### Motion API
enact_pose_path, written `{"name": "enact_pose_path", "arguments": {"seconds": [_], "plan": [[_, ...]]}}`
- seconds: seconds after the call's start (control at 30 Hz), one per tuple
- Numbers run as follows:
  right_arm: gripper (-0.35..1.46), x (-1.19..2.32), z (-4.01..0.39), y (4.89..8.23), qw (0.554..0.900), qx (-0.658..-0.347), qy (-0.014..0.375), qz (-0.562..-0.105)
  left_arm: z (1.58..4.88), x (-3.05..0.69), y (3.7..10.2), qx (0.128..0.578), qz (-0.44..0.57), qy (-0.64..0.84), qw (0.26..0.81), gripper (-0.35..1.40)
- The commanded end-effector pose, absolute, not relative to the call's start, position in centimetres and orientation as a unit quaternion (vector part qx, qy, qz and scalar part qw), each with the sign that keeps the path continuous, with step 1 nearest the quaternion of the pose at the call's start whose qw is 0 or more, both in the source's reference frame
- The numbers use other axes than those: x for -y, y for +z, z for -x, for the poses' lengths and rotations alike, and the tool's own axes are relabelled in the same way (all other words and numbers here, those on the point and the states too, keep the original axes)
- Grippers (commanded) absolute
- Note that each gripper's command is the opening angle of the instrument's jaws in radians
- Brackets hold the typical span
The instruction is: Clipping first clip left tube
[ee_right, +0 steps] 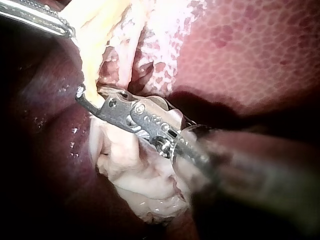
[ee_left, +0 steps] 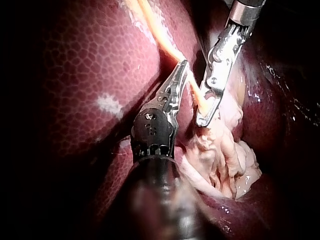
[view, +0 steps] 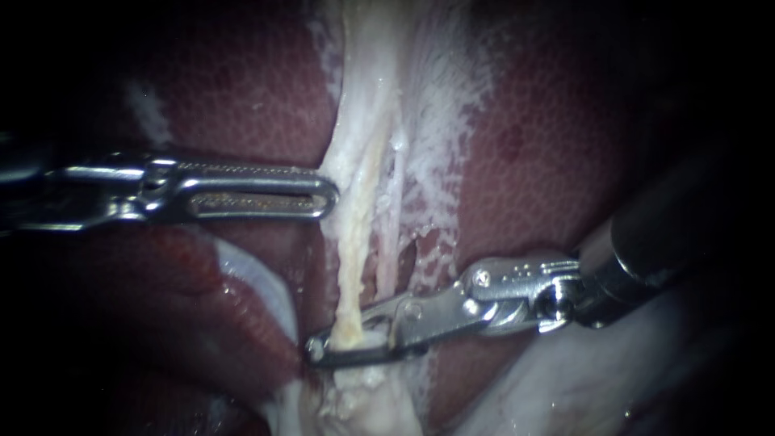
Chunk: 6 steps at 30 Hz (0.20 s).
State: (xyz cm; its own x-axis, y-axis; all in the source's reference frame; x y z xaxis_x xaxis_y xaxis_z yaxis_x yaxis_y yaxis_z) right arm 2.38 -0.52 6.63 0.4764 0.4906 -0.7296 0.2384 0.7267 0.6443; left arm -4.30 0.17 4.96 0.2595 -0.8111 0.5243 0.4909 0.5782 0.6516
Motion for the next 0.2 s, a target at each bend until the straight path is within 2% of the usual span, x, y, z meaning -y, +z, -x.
{"name": "enact_pose_path", "arguments": {"seconds": [0.03, 0.2], "plan": [[-0.23, 0.52, -2.38, 6.62, 0.78, -0.505, 0.081, -0.361, 4.31, -0.17, 4.96, 0.439, -0.184, -0.421, 0.772, -0.35], [-0.23, 0.52, -2.38, 6.62, 0.78, -0.505, 0.081, -0.361, 4.32, -0.17, 4.96, 0.439, -0.183, -0.421, 0.772, -0.35]]}}
